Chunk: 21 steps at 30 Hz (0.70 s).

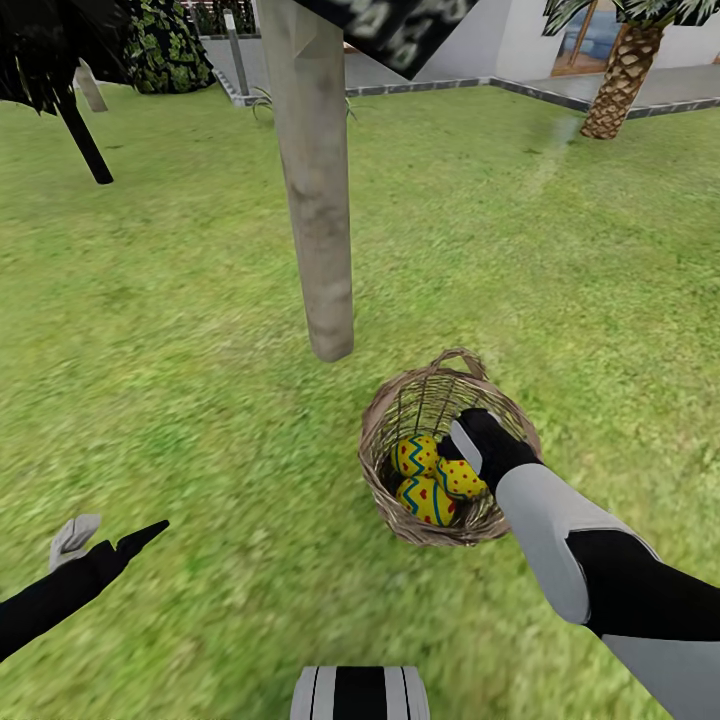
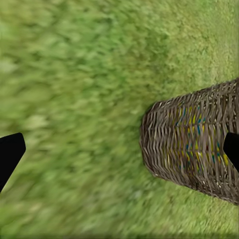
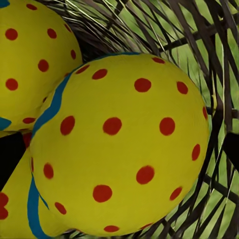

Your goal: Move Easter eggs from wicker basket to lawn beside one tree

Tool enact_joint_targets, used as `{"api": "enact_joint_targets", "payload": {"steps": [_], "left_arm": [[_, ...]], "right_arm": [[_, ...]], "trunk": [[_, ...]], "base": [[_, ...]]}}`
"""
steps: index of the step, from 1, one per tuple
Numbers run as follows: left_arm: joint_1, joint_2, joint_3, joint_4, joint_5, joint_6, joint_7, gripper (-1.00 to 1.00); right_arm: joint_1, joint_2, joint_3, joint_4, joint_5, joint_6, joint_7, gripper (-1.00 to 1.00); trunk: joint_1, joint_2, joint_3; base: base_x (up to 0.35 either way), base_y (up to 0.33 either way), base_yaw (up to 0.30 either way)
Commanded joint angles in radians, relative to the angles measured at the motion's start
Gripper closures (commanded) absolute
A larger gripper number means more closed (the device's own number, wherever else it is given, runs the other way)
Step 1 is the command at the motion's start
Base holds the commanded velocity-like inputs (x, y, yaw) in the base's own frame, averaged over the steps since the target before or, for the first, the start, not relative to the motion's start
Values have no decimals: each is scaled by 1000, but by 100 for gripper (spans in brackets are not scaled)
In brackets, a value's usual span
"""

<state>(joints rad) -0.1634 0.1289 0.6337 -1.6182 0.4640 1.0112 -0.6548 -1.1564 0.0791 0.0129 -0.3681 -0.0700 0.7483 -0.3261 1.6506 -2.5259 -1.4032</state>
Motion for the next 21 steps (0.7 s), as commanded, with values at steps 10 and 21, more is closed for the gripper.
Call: {"api": "enact_joint_targets", "payload": {"steps": [10,21], "left_arm": [[-1,0,30,0,6,6,-9,-100],[-1,1,35,0,9,6,-9,-100]], "right_arm": [[3,-6,4,10,0,0,-12,-100],[3,-5,6,5,-3,2,-10,-100]], "trunk": [[0,0,-1],[1,-1,-8]], "base": [[0,0,0],[0,0,0]]}}
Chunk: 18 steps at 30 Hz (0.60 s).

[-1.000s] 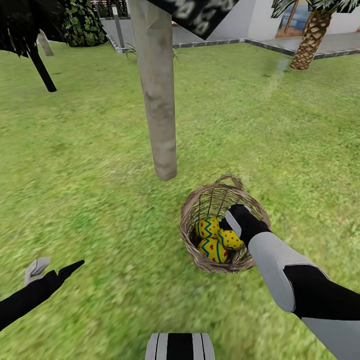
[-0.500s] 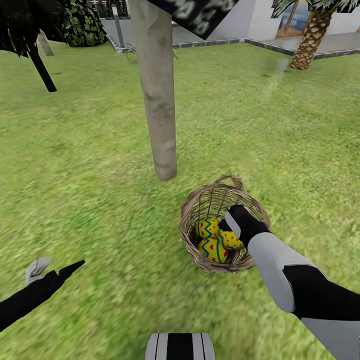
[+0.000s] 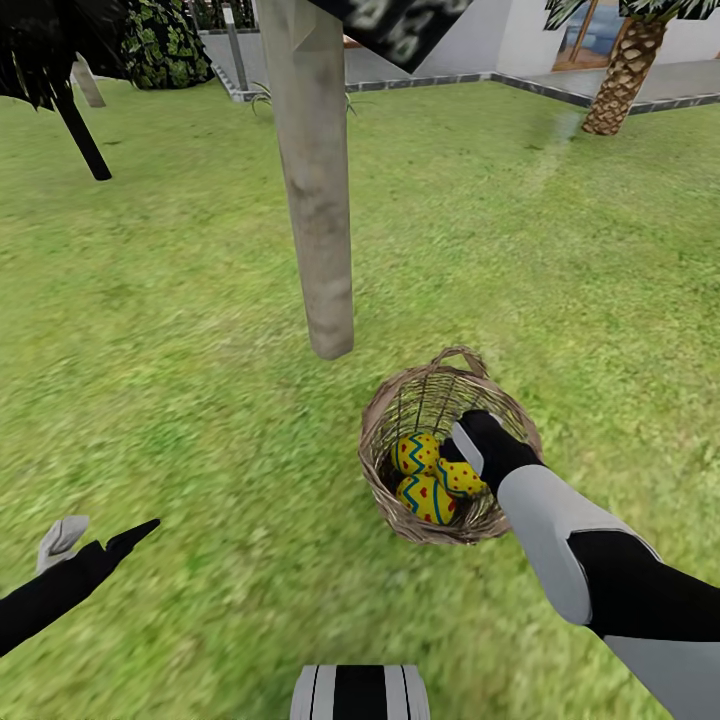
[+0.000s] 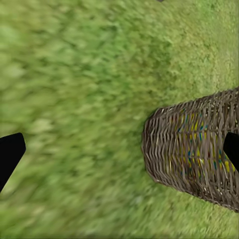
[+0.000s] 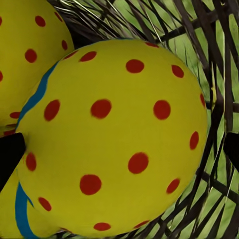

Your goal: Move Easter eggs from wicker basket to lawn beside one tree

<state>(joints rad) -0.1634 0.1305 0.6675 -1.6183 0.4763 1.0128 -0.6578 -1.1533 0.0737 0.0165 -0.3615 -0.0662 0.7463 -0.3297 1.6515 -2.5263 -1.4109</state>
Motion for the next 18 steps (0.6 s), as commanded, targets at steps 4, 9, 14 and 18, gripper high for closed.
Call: {"api": "enact_joint_targets", "payload": {"steps": [4,9,14,18], "left_arm": [[-1,0,2,0,-4,4,-6,-100],[-1,0,1,0,-4,4,-6,-100],[-1,0,1,0,-4,4,-6,-100],[-1,0,1,0,-4,4,-6,-100]], "right_arm": [[1,3,2,1,-9,6,-3,-100],[1,3,3,1,-9,7,-2,-100],[1,5,6,2,-10,8,0,-100],[1,3,6,2,-10,8,0,-100]], "trunk": [[0,0,-1],[0,0,-1],[0,0,-1],[0,0,-1]], "base": [[0,0,0],[0,0,0],[0,0,0],[0,0,0]]}}
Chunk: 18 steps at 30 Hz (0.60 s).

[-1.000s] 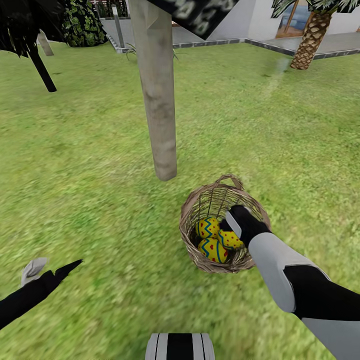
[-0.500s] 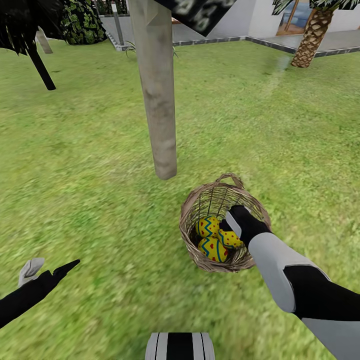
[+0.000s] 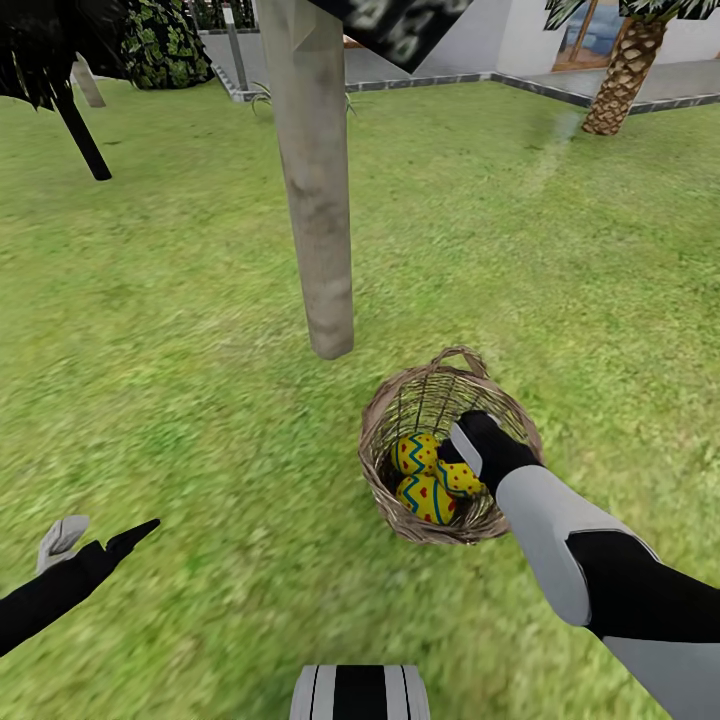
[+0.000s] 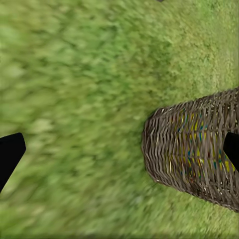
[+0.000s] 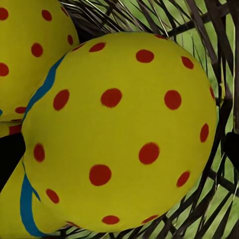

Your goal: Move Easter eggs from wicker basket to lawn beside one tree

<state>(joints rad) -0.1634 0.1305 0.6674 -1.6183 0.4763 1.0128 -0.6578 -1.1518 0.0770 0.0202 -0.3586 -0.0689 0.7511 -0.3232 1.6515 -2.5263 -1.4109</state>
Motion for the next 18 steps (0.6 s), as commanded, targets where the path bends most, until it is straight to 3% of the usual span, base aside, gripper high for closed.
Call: {"api": "enact_joint_targets", "payload": {"steps": [1,4,18], "left_arm": [[-1,0,1,0,-4,4,-6,-100],[-1,0,1,0,-4,4,-6,-100],[-1,0,3,0,-4,4,-6,-100]], "right_arm": [[0,0,2,-1,-8,4,-7,-100],[0,1,3,-2,-8,4,-7,-100],[0,3,4,-2,-8,5,-6,-100]], "trunk": [[0,0,-5],[2,-1,-16],[2,-1,-16]], "base": [[0,0,0],[0,0,0],[0,0,0]]}}
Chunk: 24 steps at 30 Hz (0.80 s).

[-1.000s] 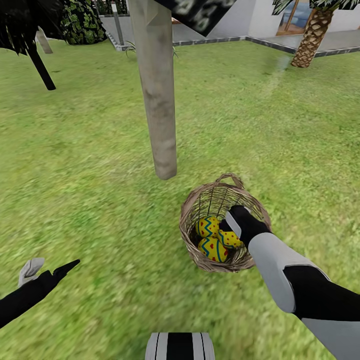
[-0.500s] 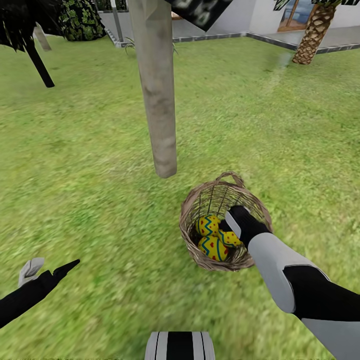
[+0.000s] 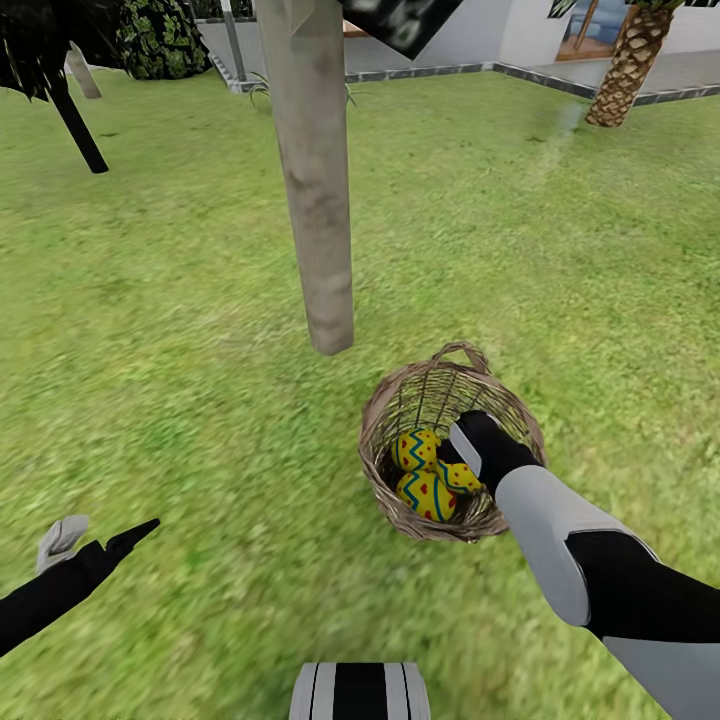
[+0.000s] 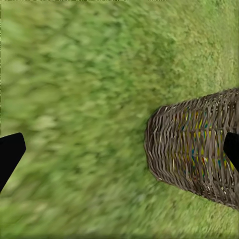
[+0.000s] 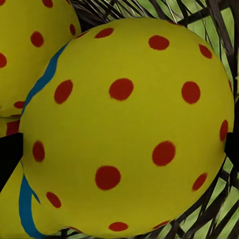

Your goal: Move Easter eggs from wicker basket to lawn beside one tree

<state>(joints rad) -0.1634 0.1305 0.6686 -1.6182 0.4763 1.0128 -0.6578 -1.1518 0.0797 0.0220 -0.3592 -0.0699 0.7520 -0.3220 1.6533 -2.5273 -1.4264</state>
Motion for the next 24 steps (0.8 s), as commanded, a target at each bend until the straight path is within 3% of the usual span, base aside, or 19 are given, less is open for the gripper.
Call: {"api": "enact_joint_targets", "payload": {"steps": [1,17,18,24], "left_arm": [[-1,0,2,0,-4,4,-6,-100],[-1,1,5,0,25,4,-6,-100],[-1,1,5,0,25,4,-6,-100],[-1,1,5,0,25,4,-6,-100]], "right_arm": [[0,0,3,-1,-7,4,-7,-100],[0,-2,0,0,-6,4,-8,-100],[0,-2,0,0,-6,4,-8,100],[0,-5,0,0,-7,6,-8,100]], "trunk": [[0,0,-1],[1,-1,-8],[1,-1,-8],[1,-1,-8]], "base": [[0,0,0],[0,0,0],[0,0,0],[0,0,0]]}}
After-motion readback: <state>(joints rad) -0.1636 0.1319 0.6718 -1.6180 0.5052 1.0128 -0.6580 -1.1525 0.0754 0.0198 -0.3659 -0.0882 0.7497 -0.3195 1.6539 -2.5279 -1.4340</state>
